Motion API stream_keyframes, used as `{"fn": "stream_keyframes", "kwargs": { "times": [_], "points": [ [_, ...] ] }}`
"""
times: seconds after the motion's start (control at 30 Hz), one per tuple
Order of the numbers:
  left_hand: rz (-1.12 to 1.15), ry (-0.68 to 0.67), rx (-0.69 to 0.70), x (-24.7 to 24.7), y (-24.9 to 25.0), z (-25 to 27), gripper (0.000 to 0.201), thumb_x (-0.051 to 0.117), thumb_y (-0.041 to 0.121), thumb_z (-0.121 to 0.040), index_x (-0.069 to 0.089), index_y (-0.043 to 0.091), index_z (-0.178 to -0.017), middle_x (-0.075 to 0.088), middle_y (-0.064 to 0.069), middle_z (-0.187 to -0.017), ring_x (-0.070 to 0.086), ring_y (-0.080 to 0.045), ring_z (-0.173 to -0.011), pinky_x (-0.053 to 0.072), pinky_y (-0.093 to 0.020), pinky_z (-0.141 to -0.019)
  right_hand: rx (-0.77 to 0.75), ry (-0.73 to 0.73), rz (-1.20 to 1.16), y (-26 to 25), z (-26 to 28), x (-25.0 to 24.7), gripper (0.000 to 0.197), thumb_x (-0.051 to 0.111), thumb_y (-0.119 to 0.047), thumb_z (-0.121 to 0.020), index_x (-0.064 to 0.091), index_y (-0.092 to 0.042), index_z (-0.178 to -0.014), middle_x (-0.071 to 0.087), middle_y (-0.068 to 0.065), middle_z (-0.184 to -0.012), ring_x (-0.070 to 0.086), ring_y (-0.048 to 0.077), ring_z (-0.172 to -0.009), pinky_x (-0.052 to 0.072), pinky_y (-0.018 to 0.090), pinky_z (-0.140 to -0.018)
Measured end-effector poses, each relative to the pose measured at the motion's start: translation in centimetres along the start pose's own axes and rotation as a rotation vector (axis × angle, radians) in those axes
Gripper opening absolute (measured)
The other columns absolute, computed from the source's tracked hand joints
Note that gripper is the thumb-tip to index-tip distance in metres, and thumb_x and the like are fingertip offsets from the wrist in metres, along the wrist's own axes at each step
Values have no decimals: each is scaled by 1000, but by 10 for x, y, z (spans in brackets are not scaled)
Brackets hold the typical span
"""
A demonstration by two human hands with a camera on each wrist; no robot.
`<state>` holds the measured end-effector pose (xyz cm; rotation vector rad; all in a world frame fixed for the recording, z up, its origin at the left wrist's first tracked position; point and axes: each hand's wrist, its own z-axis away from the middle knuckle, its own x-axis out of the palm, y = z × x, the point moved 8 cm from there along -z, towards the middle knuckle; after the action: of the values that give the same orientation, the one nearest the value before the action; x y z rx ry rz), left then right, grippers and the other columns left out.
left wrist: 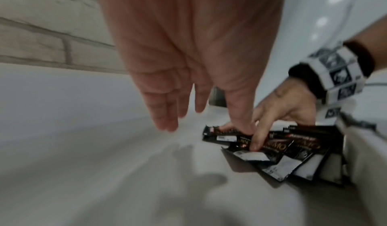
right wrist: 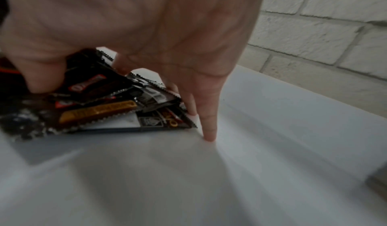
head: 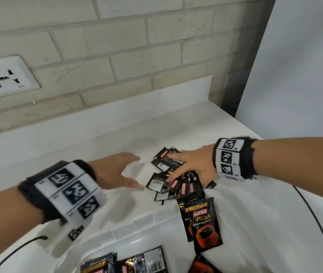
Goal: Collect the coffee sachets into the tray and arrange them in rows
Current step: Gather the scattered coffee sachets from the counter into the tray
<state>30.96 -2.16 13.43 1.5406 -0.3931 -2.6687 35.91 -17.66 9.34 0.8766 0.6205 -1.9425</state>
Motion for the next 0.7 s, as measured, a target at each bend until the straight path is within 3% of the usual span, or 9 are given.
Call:
{"fn": "stream_keyframes", "kwargs": {
  "times": [0.07, 0.13, 0.23, 0.33, 0.4, 0.47, 0.53, 0.63, 0.7],
  "points": [
    [84, -82, -39, 3, -12, 24, 73, 60, 66, -69, 39, 34, -131, 43, 12, -135, 52, -3, -113, 37, -9, -87, 58, -14, -34, 15, 14, 8, 82, 69, -30, -78, 19, -57, -136, -18, -2, -155, -3, 26, -143, 21, 53, -112],
    [155, -214, -42, 20, -25, 48, 62, 55, 72, -62, 45, 43, -115, 52, 19, -120, 57, 3, -96, 42, -4, -79, 117, -16, -77, 30, 33, 16, 80, 69, -32, -79, 18, -57, -135, -18, -1, -155, -2, 24, -144, 17, 49, -114],
    [343, -332, -52, 54, -44, 84, 52, 63, 65, -63, 58, 40, -108, 65, 17, -103, 64, -5, -90, 52, -19, -83, 211, 1, -165, 52, 63, 36, 78, 67, -31, -81, 18, -57, -135, -18, 0, -154, -1, 21, -144, 13, 40, -114],
    [460, -272, -49, 74, -63, 104, 54, 65, 77, -54, 68, 39, -92, 70, 13, -90, 67, -6, -76, 54, -24, -70, 300, 32, -257, 67, 93, 59, 77, 68, -33, -81, 15, -62, -129, -19, -1, -154, 0, 19, -144, 15, 37, -115],
    [499, -211, -53, 81, -75, 107, 36, 66, 70, -62, 69, 41, -84, 70, 9, -82, 66, -7, -65, 51, -24, -59, 351, 53, -296, 70, 113, 76, 77, 66, -33, -82, 12, -61, -129, -18, 0, -154, 3, 19, -144, 16, 33, -114],
    [538, -171, -69, 87, -88, 106, 4, 68, 42, -79, 70, 41, -82, 70, 7, -78, 67, -12, -63, 51, -27, -57, 376, 83, -289, 63, 127, 92, 79, 63, -36, -84, 4, -59, -131, -14, 4, -154, 5, 21, -143, 14, 29, -113],
    [558, -100, -77, 92, -105, 106, 11, 71, 25, -80, 73, 36, -83, 72, -1, -78, 69, -23, -65, 54, -37, -60, 368, 119, -297, 50, 136, 106, 77, 60, -45, -81, 0, -71, -121, -13, 8, -154, 4, 27, -143, 14, 32, -115],
    [552, 31, -127, 93, -136, 110, 40, 81, 56, -56, 76, 29, -83, 72, -9, -75, 69, -27, -63, 55, -45, -58, 364, 132, -318, 31, 145, 122, 76, 58, -54, -77, -5, -77, -113, -15, 7, -154, -2, 34, -143, 13, 40, -117],
    [529, 43, -127, 104, -169, 104, 47, 77, 66, -54, 75, 32, -87, 72, -8, -78, 69, -29, -65, 56, -43, -56, 373, 152, -340, 22, 150, 126, 76, 55, -64, -67, -4, -76, -114, -15, 7, -154, -4, 35, -142, 15, 42, -116]
  ]
}}
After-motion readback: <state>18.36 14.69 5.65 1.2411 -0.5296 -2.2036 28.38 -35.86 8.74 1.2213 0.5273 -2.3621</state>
